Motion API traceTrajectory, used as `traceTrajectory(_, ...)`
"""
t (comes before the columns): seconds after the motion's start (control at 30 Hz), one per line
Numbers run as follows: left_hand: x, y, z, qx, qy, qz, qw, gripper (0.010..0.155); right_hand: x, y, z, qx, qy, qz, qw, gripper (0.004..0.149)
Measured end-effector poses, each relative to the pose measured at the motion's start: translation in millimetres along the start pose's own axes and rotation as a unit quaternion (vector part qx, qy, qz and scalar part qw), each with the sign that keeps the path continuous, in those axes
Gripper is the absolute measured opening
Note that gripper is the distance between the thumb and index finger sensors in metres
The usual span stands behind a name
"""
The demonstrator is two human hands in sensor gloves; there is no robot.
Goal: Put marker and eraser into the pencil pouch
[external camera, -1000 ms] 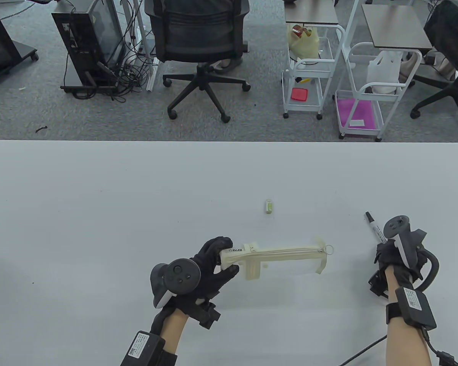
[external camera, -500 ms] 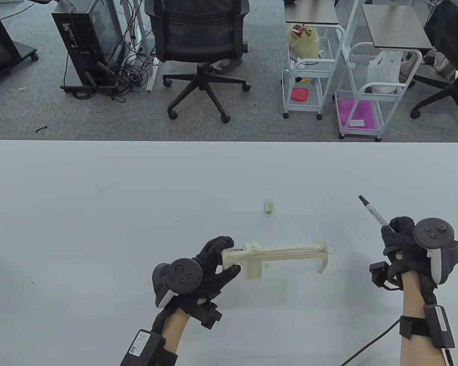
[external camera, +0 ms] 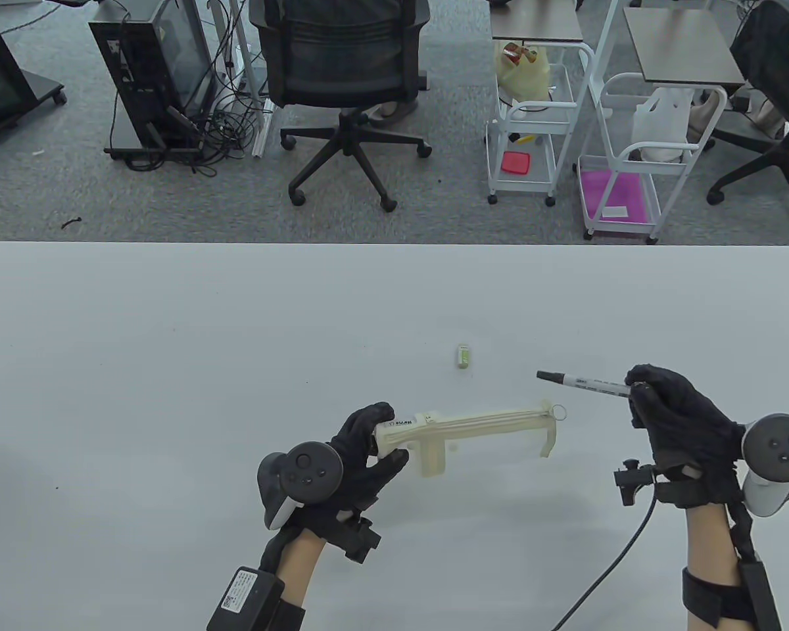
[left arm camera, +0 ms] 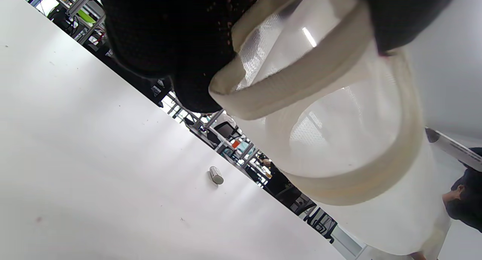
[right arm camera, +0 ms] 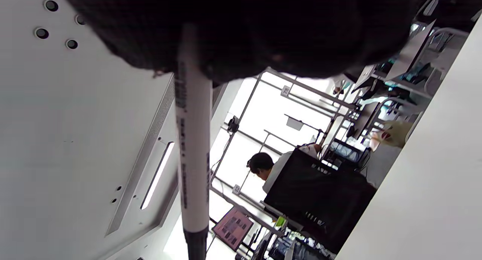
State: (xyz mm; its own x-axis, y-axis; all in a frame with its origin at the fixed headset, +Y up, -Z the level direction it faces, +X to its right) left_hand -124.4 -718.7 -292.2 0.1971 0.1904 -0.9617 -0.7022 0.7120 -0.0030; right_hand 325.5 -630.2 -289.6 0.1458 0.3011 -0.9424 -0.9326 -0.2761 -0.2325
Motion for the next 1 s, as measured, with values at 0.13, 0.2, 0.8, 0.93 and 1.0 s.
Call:
traceTrajectory(0.13,0.2,-1.5,1.4,0.002,-0.002,-0.005,1.000,0.071,-3.3,26.6,14.0,-0.010,-0.020,0.105,0.994,0.043)
traceTrajectory(0.2,0.1,-2.6,3.1,0.004,-0.006,-0.008,1.000,0.072,-4.8,38.1,19.0,-0.030,-0.027,0.122,0.992,0.043)
traceTrajectory(0.8,-4.4,-10.4,22.5,0.007,-0.040,-0.015,0.999,0.069,-31.8,91.8,47.2,-0.240,-0.125,0.091,0.958,0.046)
traceTrajectory(0.93,-5.8,-10.0,25.6,0.018,-0.049,-0.005,0.999,0.068,-39.4,114.6,51.6,-0.294,-0.127,0.156,0.934,0.047)
traceTrajectory(1.0,-6.1,-8.6,25.5,0.021,-0.049,0.000,0.999,0.067,-42.0,120.2,53.1,-0.309,-0.131,0.168,0.927,0.046)
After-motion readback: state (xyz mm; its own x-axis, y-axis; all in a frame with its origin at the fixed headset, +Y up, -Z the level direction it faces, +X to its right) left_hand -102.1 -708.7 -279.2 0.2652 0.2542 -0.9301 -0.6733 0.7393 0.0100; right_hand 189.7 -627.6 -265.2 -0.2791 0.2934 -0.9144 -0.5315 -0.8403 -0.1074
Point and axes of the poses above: the tracker on the back of each hand, its own z axis roughly to the thumb side, its own x axis roughly from the wrist to the fingertips, y = z × x, the point moved 1 cm from there along x, roughly from the wrist to the fingertips, and after that the axes turned 5 degrees about y, right-handed, at the moved point
